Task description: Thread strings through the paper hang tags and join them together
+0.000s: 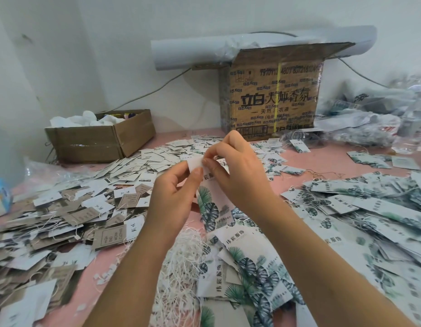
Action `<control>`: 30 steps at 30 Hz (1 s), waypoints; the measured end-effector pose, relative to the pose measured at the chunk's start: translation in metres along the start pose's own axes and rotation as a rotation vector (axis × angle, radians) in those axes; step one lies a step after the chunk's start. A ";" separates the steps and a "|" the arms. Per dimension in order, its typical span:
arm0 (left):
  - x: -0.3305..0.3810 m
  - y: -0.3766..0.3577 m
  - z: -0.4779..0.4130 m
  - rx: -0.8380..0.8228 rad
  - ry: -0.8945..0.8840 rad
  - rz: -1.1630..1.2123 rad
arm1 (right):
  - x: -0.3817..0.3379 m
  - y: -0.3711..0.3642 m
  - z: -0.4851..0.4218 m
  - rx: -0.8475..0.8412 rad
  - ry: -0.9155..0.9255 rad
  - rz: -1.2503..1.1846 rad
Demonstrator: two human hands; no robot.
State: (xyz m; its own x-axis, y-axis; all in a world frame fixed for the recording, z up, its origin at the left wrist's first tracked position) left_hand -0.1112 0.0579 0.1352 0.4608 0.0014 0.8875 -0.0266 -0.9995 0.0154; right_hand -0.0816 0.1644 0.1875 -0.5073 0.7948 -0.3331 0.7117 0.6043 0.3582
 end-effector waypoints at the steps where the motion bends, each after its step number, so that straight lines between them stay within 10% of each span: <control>1: -0.002 0.000 0.000 0.004 0.019 0.013 | 0.002 0.000 0.000 0.003 -0.015 -0.009; 30: -0.014 0.008 -0.004 0.086 0.115 0.059 | 0.010 -0.015 0.003 -0.147 -0.106 -0.174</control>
State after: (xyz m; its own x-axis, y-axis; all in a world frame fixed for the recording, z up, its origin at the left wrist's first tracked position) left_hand -0.1214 0.0500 0.1248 0.3563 -0.0585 0.9325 0.0277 -0.9969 -0.0731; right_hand -0.0960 0.1625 0.1759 -0.5566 0.6724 -0.4880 0.5357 0.7394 0.4078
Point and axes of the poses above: each hand's wrist, its own z-axis away from the middle knuckle, its own y-axis out of the back of the hand, x = y × z, the point moved 10 cm from there along -z, towards the middle knuckle, and after that the axes turned 9 degrees about x, right-handed, at the moved point
